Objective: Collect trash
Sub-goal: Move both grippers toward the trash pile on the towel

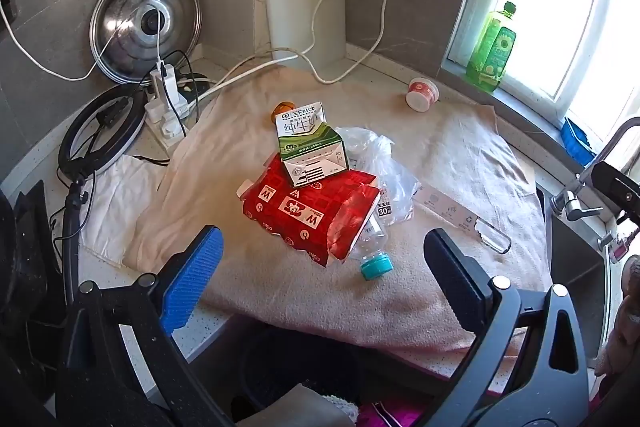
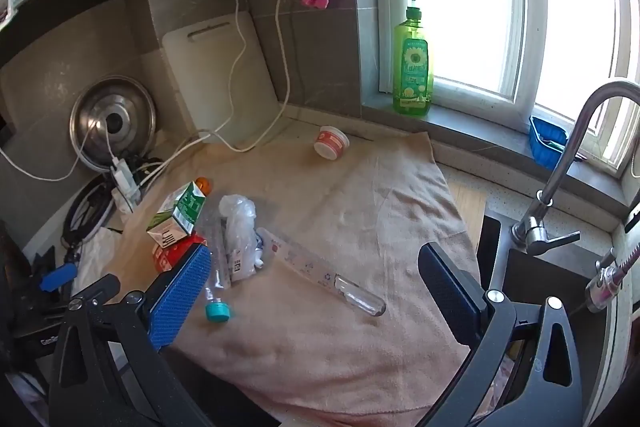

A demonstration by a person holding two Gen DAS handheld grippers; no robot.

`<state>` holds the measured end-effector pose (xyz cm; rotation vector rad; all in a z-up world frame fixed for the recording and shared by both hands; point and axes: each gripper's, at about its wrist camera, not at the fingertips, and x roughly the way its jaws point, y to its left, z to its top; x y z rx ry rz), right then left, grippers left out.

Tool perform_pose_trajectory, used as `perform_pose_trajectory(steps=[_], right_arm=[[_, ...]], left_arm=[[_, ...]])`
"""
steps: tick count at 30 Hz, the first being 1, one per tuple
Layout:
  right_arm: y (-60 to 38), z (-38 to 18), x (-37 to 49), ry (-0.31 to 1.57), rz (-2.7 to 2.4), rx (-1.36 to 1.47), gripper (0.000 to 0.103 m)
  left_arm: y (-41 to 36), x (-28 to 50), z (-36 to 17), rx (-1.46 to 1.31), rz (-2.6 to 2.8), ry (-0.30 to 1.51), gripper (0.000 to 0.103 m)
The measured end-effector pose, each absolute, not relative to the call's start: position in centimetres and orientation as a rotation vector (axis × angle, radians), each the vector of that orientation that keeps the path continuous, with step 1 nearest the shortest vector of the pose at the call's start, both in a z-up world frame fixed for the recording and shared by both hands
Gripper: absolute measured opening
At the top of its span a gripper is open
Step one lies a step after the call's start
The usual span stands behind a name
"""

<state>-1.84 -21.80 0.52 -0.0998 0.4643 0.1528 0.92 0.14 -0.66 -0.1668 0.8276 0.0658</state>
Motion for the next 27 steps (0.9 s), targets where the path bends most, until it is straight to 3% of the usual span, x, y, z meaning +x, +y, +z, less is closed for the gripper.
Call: perform_pose_trajectory(steps=[27], right_arm=[[-26.0, 1.3, 3.5, 0.420, 0.136, -0.109, 0.102]], left_arm=[[0.0, 2.9, -1.6, -0.143, 0.101, 0.856, 0.102]])
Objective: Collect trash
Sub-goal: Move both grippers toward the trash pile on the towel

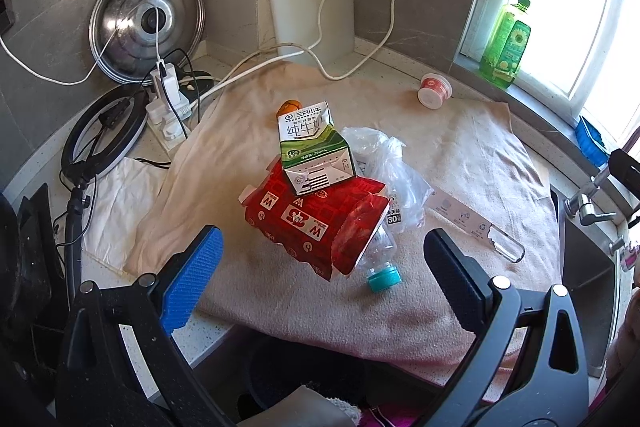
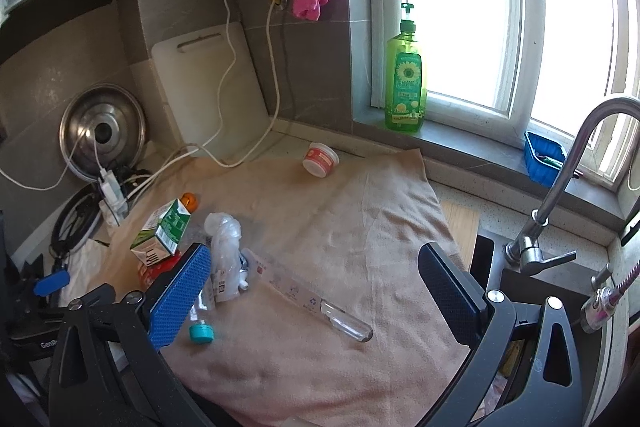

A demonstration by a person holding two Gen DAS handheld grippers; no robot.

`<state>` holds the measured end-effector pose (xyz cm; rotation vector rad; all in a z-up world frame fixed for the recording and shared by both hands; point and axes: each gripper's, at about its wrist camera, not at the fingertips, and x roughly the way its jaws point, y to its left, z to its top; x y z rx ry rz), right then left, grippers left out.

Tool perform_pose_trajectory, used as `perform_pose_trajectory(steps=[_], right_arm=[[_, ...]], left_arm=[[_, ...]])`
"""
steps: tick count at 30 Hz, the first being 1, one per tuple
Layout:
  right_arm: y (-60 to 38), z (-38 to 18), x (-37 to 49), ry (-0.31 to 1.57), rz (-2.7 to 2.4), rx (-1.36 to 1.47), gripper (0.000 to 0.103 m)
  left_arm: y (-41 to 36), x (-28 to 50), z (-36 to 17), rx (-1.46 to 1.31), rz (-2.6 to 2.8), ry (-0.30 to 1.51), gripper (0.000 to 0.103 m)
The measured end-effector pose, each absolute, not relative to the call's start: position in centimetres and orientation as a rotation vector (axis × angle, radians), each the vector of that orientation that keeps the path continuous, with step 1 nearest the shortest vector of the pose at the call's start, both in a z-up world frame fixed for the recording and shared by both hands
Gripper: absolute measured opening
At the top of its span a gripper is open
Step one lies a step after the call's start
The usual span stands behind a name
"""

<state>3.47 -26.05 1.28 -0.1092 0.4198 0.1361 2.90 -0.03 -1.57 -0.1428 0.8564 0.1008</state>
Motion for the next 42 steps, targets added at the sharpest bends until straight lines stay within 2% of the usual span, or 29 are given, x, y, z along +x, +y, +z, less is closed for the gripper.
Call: perform_pose_trajectory(steps=[20, 42], right_arm=[[-27.9, -0.1, 7.0, 0.503, 0.223, -0.080, 0.102], [-29.8, -0.3, 10.3, 0.513, 0.325, -0.052, 0.102]], left_arm=[[0.8, 3.1, -2.1, -0.191, 0.199, 0.867, 0.102], [-0.7, 5.1, -1.9, -0.157, 0.225, 0.870, 0.102]])
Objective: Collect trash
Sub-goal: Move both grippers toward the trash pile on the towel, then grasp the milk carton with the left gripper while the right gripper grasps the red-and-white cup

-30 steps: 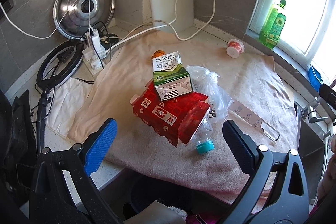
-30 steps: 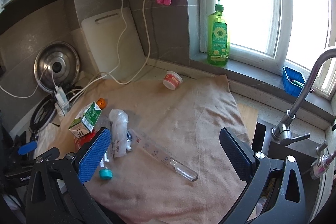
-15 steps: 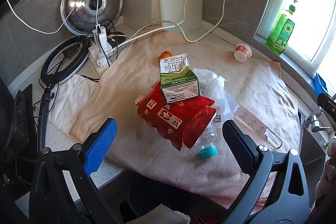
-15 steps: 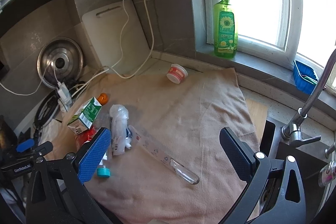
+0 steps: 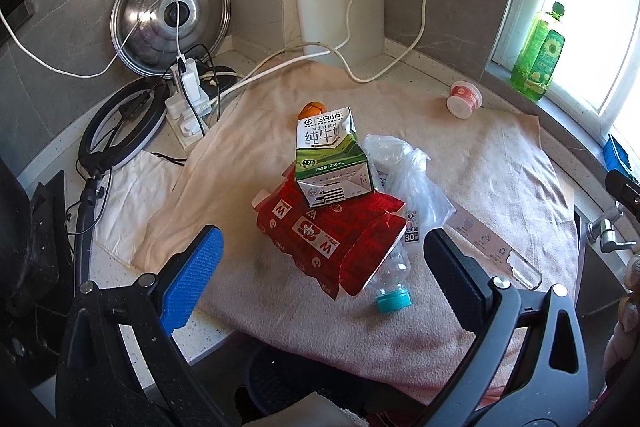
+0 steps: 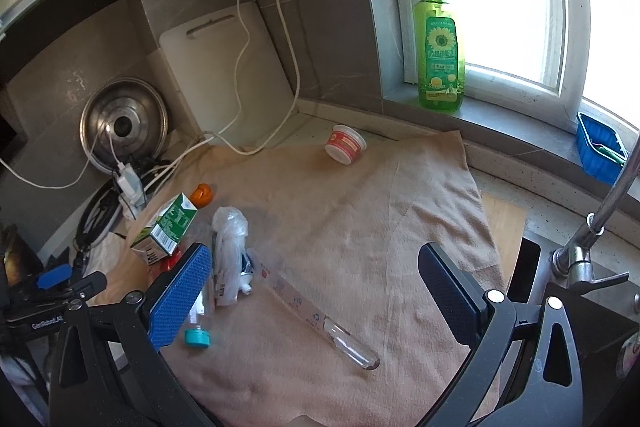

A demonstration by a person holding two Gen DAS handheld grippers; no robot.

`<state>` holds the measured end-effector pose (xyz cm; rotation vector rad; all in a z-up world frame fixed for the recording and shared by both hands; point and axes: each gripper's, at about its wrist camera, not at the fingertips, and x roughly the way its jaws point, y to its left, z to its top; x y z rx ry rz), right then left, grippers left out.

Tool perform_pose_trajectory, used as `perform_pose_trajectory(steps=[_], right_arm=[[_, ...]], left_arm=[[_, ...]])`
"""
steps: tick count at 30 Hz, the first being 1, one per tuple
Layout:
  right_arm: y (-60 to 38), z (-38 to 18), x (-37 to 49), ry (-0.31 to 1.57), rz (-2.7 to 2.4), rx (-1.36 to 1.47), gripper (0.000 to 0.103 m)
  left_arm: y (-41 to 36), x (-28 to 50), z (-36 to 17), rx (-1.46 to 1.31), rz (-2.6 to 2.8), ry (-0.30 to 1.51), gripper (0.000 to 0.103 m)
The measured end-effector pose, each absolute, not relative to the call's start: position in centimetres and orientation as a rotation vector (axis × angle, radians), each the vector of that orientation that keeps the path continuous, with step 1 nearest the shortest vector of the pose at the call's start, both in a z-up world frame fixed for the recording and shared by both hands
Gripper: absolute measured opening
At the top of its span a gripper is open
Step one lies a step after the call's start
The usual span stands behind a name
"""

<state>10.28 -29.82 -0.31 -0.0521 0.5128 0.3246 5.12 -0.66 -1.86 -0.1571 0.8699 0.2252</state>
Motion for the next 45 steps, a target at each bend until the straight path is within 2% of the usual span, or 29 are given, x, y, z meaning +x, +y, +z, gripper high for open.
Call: perform_pose_trajectory(steps=[18, 26, 28, 34, 45], right_arm=[[-30.6, -0.8, 15.2, 0.580, 0.419, -0.059, 0.102], [-31.3, -0.7, 21.3, 0.623, 0.443, -0.019, 0.102], [-31.5, -0.7, 23.1, 0.644, 0.445, 0.000, 0.102], [-31.6, -0.5, 28.1, 0.669, 0.471, 0.039, 0.102], [-28.8, -0.4, 34.9, 0.698, 0.511, -0.063, 0.102]], left_arm=[[1.1, 7.0, -2.3, -0.242, 0.223, 0.887, 0.102], [2.5, 9.4, -2.4, -0.292, 0.205, 0.906, 0.098], [2.7, 10.2, -2.5, -0.316, 0.197, 0.917, 0.093], [2.8, 12.5, -3.0, -0.371, 0.168, 0.945, 0.090], [3.9, 16.5, -4.4, -0.399, 0.201, 1.018, 0.089]])
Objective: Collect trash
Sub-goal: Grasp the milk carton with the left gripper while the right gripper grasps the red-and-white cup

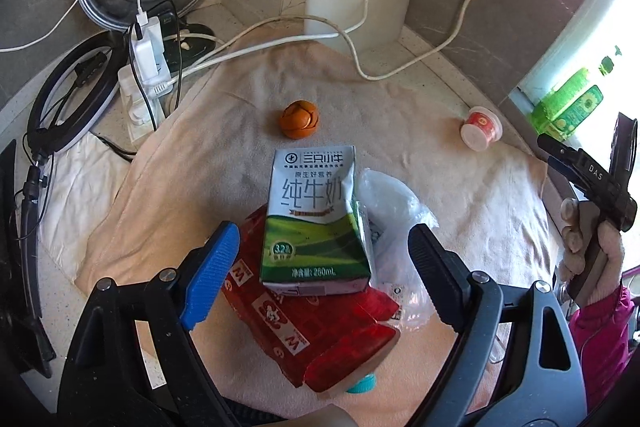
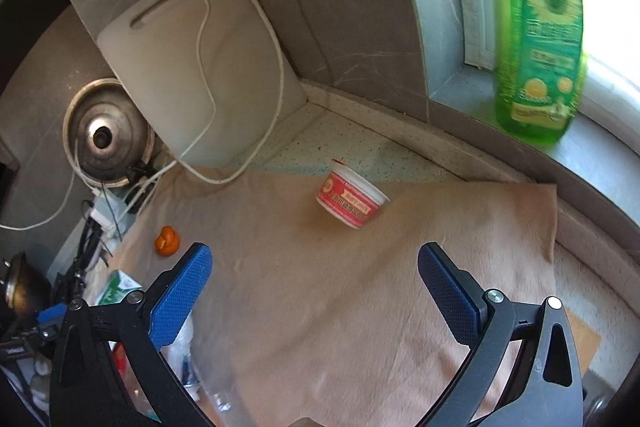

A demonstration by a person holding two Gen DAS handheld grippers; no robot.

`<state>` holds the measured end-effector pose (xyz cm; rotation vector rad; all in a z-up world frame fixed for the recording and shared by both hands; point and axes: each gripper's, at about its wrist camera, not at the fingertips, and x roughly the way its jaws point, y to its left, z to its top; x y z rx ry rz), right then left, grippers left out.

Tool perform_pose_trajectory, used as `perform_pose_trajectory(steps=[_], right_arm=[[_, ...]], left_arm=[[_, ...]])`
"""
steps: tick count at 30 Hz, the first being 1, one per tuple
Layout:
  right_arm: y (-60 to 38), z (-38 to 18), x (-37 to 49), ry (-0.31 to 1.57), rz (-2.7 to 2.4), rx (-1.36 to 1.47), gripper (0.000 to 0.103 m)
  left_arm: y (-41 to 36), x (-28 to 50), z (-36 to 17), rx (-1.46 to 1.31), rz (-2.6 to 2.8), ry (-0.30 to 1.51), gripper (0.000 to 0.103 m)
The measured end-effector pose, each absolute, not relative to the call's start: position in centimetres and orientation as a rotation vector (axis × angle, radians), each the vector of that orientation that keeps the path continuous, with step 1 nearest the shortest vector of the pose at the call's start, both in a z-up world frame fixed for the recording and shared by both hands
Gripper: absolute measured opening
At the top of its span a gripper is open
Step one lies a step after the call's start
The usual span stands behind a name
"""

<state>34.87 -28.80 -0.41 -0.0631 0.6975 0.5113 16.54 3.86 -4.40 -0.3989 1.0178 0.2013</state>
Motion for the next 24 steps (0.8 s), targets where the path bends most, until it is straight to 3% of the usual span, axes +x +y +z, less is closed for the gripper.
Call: perform_pose_trajectory(steps=[15, 20, 24], right_arm=[[-24.2, -2.7, 41.6, 0.729, 0.486, -0.260, 0.101], [-22.4, -4.3, 42.3, 0.737, 0.467, -0.392, 0.094], [-21.7, -5.4, 42.7, 0.750, 0.441, -0.460, 0.082]], left_arm=[[4.5, 19.5, -6.3, -0.449, 0.215, 1.107, 0.089], [4.8, 19.9, -7.0, -0.457, 0.220, 1.131, 0.089], [5.1, 20.0, -7.4, -0.481, 0.223, 1.133, 0.085]])
